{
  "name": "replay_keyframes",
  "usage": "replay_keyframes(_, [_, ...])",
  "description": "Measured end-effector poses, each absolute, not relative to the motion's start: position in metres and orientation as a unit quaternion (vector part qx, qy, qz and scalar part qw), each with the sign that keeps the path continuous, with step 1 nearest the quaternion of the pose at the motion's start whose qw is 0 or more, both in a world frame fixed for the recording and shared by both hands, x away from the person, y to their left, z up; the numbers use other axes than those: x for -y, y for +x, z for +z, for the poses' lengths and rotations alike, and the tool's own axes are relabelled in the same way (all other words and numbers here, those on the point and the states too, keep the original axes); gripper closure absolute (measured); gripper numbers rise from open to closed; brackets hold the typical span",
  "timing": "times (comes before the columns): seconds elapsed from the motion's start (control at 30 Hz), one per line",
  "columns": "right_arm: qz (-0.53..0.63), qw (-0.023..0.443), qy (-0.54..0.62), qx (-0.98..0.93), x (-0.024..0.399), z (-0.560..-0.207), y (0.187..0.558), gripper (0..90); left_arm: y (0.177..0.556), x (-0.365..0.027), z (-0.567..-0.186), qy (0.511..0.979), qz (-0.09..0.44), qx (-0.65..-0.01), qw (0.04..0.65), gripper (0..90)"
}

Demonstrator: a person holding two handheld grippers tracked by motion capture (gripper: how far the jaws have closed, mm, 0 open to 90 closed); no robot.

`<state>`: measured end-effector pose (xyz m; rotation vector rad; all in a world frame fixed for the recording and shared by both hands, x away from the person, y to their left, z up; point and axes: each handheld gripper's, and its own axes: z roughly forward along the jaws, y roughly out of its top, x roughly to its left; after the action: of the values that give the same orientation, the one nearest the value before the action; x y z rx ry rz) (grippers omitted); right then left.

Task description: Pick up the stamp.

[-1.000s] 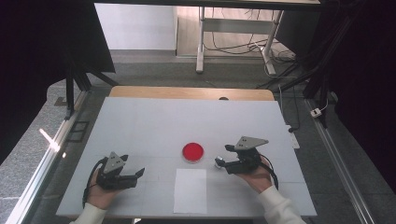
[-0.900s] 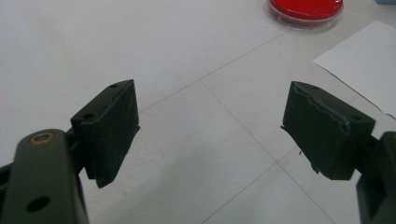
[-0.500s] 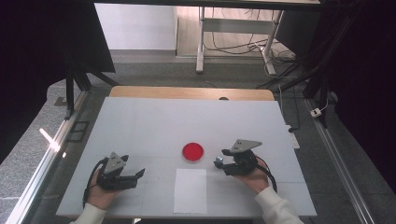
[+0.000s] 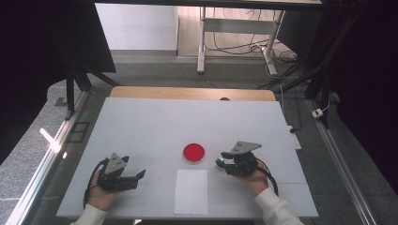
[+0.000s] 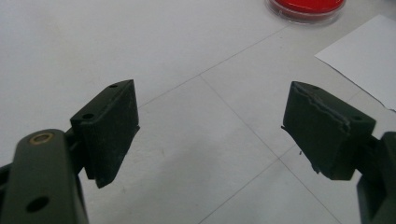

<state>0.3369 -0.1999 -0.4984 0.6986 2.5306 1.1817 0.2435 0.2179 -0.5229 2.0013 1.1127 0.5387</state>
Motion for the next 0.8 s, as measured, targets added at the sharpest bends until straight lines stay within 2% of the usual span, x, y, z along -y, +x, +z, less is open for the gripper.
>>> replay_keyframes(0.1, [0.403,0.133,0.237,-0.874,0.1982,-0.4994,0.3366,60.9,0.2436,-0.2187,-0.5229,0.785,0.211,-0.437,0.385,18.6])
replay_keyframes(0.3, [0.4,0.134,0.231,-0.877,0.1977,-0.5001,0.3364,73.0,0.2443,-0.2192,-0.5235,0.785,0.211,-0.438,0.384,18.6])
replay_keyframes(0.8, [0.408,0.141,0.233,-0.871,0.2002,-0.4979,0.3356,75.4,0.2438,-0.2193,-0.5235,0.786,0.211,-0.436,0.384,18.6])
